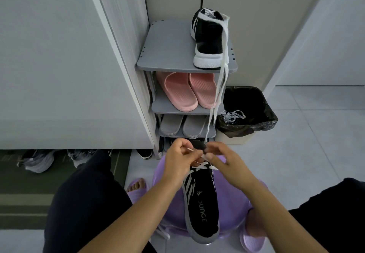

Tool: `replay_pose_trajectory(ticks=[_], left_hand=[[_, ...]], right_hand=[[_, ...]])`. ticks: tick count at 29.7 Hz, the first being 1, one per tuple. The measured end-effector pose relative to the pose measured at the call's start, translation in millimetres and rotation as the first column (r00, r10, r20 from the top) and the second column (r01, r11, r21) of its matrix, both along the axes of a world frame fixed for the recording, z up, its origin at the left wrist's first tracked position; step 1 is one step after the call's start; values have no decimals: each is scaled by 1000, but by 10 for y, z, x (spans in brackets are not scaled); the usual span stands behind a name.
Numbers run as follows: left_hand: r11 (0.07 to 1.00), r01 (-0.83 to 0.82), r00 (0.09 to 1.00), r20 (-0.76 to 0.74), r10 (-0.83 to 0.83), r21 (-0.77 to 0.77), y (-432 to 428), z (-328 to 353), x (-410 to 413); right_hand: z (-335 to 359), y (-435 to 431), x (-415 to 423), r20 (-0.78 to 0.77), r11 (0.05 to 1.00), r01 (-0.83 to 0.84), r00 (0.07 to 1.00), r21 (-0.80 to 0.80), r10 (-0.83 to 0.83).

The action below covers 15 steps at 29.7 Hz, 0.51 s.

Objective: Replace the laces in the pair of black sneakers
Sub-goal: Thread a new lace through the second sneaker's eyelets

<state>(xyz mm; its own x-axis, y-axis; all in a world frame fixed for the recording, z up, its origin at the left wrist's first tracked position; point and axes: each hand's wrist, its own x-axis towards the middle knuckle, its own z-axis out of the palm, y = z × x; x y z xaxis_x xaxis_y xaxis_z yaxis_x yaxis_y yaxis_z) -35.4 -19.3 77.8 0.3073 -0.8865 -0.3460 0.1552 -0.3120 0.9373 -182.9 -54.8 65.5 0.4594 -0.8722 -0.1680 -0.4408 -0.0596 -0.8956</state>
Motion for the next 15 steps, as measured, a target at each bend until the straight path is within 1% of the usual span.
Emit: replay_pose_trajectory(ticks=[1,2,3,4,6,8,10,11,12,13,14,15], left_hand=[[1000,13,999,33,-13,-9,-1,4,-27],[1000,17,998,67,-16,-10,1,4,-31],[1000,13,996,94,-12,-7,5,7,-11],[1000,8,995,99,-8,2,15,5,21],[999,16,998,63,-18,36,51,-6,71],[995,76,995,56,-80,70,106,-24,90],[986,133,984,102,-143,102,174,-57,84],[977,162,968,170,-185,140,214,-86,86],[957,207,925,278,-260,206,262,-131,87],[919,261,847,385,-365,297,313,-177,77],[872,303,763,450,-464,385,364,-221,61],[838,327,708,474,-524,437,411,-250,35]], right_hand=[[50,23,103,74,997,-28,997,69,23],[81,32,165,126,993,-24,992,119,9],[103,25,197,148,988,-6,989,152,-17],[109,9,195,143,986,16,989,166,-40],[105,-13,162,93,983,28,995,179,-45],[74,-19,128,59,977,30,997,210,-43],[45,0,117,30,970,51,998,236,-60],[21,12,109,4,969,66,998,236,-69],[-15,20,95,-29,969,86,996,230,-81],[-40,32,80,-71,969,101,994,224,-87],[-69,44,69,-105,969,107,991,224,-85],[-93,63,65,-129,967,106,989,232,-77]])
